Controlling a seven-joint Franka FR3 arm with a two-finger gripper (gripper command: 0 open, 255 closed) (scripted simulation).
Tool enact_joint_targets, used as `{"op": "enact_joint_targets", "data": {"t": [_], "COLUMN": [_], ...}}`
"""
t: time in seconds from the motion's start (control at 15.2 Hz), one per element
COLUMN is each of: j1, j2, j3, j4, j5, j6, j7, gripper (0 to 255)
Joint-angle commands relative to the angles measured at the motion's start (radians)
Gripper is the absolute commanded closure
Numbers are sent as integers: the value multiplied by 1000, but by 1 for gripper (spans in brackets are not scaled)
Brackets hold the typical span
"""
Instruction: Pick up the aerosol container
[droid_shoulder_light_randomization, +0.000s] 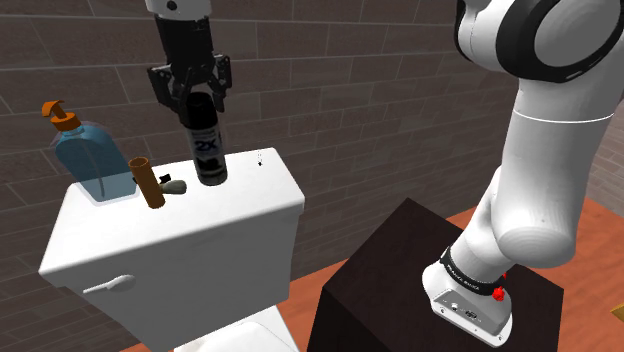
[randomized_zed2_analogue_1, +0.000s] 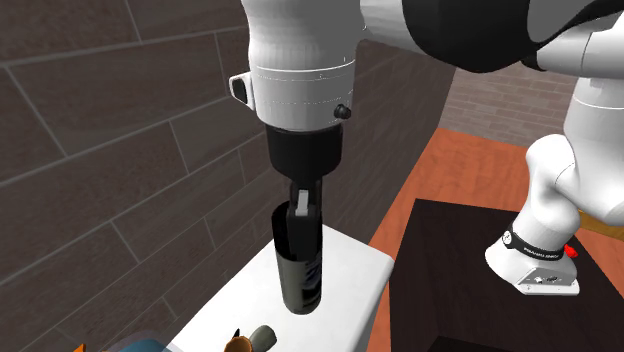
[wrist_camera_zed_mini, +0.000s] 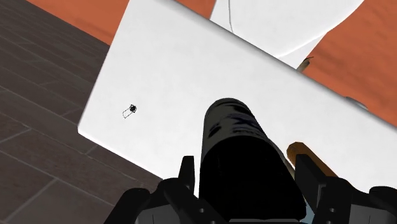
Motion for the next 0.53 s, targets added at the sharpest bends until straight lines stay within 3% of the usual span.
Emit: {"op": "enact_joint_targets", "data": {"t": [0.0,0.46], "j1": [5,20], "j2": [7,36], "j3": [1,2], "j4": [37,149], "j5": [-3,-14], "j6": [-29,-114], "j7": [1,4], "gripper": [255,255]}}
